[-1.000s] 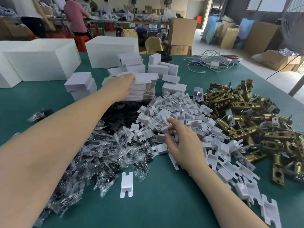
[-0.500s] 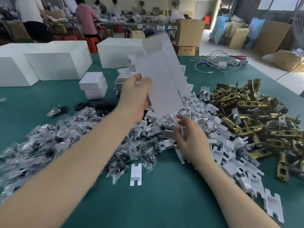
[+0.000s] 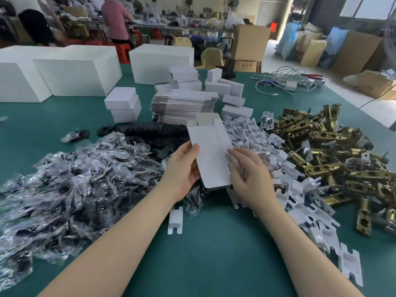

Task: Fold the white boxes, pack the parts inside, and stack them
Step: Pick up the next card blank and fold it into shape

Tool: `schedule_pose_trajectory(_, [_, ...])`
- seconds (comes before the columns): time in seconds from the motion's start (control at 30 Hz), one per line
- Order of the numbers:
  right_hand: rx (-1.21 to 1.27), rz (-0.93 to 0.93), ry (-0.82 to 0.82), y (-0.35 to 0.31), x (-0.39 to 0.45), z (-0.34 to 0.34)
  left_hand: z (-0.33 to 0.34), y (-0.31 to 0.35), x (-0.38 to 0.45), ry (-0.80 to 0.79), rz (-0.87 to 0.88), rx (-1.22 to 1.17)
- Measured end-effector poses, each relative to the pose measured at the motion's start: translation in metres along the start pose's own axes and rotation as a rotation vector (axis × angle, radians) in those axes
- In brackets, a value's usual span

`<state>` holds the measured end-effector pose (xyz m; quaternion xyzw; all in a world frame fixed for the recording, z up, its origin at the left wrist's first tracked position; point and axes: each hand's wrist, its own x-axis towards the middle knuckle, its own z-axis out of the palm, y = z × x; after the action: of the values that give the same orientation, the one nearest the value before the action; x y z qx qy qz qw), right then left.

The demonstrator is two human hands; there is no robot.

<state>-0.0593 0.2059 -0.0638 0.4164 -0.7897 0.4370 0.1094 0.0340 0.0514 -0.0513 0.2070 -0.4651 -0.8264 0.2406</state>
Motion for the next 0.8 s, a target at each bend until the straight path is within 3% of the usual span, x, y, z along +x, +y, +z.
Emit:
schedule_pose_trajectory(0.37, [-0.061,-0.101,-0.231,-0.015,-0.004,-0.007,-0.001,0.003,-0.006,-0.118,-0.007,-0.063])
schedule_pose_trajectory(0.7, [-0.178,-0.238,0.085,-0.017,-0.005,-0.005,0.0,-0.006,-0.014,-0.317,0.118,0.185])
schedule_pose_trajectory(0.8, [-0.179,-0.255,0.093,-0.016,-0.006,-0.005,-0.003,-0.011,-0.012,-0.318,0.196,0.25])
